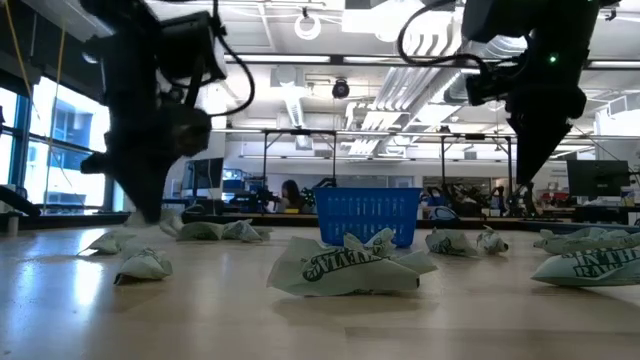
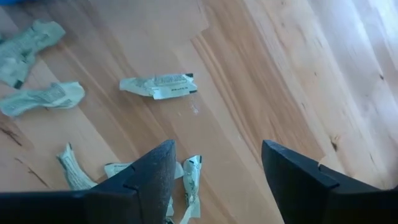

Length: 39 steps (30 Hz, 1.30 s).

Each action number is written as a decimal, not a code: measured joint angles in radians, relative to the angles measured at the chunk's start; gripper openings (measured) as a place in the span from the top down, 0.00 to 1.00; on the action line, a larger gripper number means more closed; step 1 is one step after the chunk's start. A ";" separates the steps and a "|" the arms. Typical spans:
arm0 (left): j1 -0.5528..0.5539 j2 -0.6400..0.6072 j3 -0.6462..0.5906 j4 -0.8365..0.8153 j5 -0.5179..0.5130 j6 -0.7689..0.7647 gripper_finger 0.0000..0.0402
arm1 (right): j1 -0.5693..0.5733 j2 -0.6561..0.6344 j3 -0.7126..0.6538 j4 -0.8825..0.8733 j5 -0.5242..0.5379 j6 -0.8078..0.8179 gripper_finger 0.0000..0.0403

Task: Pick and place Stevia / Truvia into bins
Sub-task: Put the stevia packet into the blue basket

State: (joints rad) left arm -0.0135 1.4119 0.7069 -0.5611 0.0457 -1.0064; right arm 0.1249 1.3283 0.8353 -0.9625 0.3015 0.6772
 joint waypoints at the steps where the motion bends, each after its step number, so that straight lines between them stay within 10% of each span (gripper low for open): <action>1: 0.000 -0.006 0.025 -0.037 0.000 0.007 0.94 | 0.000 -0.010 0.001 -0.002 0.005 0.003 0.45; 11: 0.013 -0.003 0.416 -0.066 -0.156 0.274 0.94 | 0.000 -0.133 0.001 -0.116 0.137 0.056 0.55; 26: 0.097 0.445 0.702 0.118 0.004 0.412 0.88 | 0.002 -0.263 0.001 -0.207 0.129 0.059 0.54; 39: 0.051 0.447 0.892 -0.285 -0.046 0.453 0.47 | 0.080 -0.262 0.001 -0.047 0.020 -0.284 0.45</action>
State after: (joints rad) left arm 0.0375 1.8590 1.5986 -0.8459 -0.0003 -0.5531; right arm 0.2046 1.0664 0.8364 -1.0092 0.3213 0.3932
